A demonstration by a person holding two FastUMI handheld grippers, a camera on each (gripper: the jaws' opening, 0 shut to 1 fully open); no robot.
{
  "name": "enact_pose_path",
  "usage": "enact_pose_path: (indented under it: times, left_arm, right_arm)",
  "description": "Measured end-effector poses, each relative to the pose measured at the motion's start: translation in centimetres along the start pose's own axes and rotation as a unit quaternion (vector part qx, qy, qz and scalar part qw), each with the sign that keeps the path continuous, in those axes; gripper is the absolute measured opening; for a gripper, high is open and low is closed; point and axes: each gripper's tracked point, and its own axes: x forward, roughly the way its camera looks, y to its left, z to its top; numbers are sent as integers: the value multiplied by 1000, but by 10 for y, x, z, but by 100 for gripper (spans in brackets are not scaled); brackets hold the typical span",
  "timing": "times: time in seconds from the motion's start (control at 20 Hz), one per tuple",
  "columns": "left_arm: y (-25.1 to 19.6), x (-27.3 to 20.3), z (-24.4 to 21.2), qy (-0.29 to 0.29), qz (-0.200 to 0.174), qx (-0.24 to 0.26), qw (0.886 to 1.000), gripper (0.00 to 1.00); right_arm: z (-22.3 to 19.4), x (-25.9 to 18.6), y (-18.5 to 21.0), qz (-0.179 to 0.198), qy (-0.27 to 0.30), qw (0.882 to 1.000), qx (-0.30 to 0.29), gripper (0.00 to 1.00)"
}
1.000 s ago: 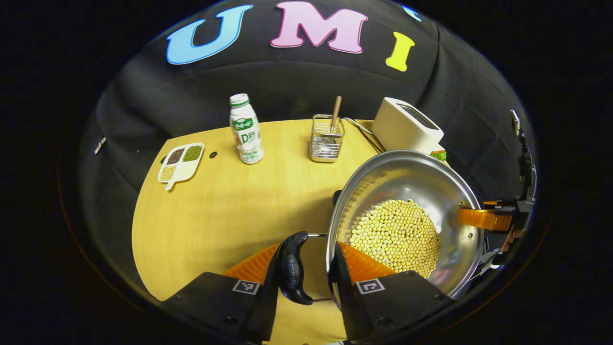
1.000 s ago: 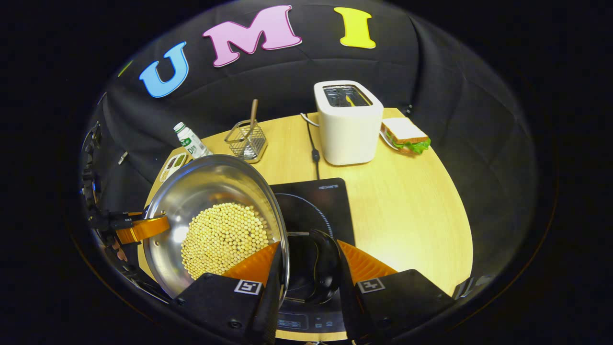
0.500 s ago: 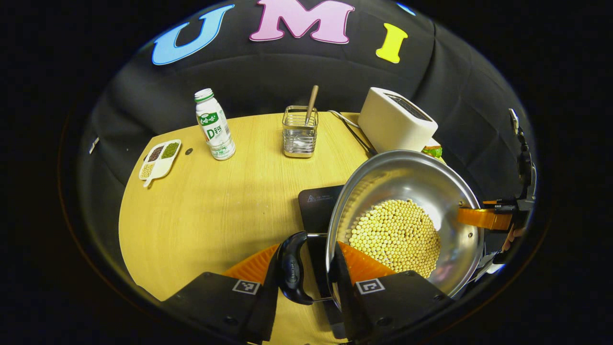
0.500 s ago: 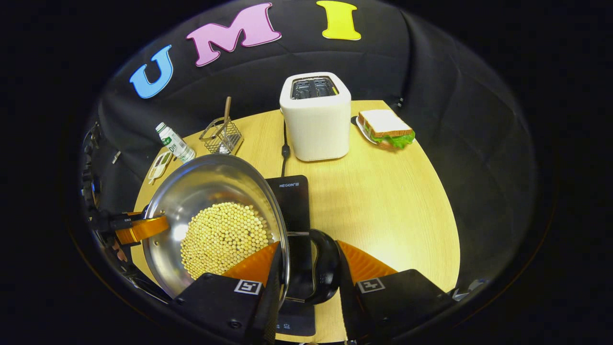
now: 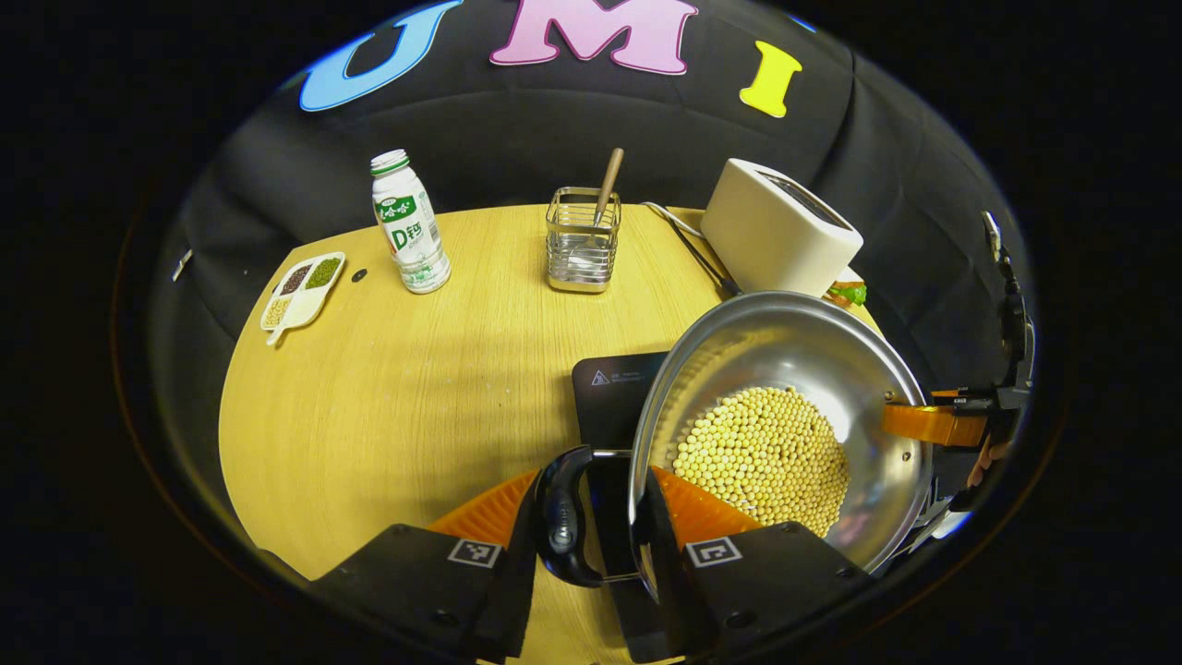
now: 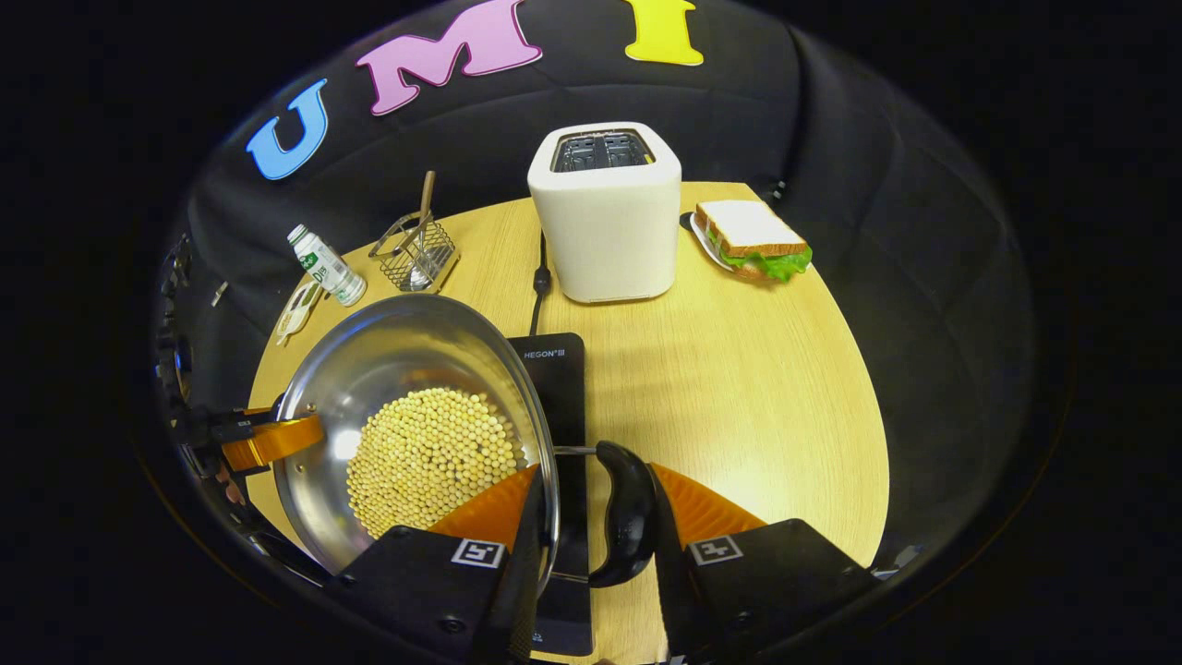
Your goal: First push the handle of the pot to place it horizontally, then grasp the pot with both hands and set it on the induction cooktop.
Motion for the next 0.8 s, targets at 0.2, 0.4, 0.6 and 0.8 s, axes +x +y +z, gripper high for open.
enact_pose_path:
  times: [0.2, 0.4, 0.6, 0.8]
  left_arm:
    - [3, 0, 2, 2, 3, 5, 1000, 58]
    - [3, 1, 1, 0, 6, -2, 1000, 56]
    - [3, 0, 2, 0, 6, -5, 1000, 58]
    - [4, 1, 2, 1, 6, -5, 1000, 59]
  right_arm:
    - [3, 6, 1, 3, 2, 1000, 1, 57]
    - [5, 7, 1, 8, -5, 1000, -6, 57]
    - [6, 7, 1, 9, -6, 1000, -6, 57]
    - [6, 6, 1, 9, -7, 1000, -3, 58]
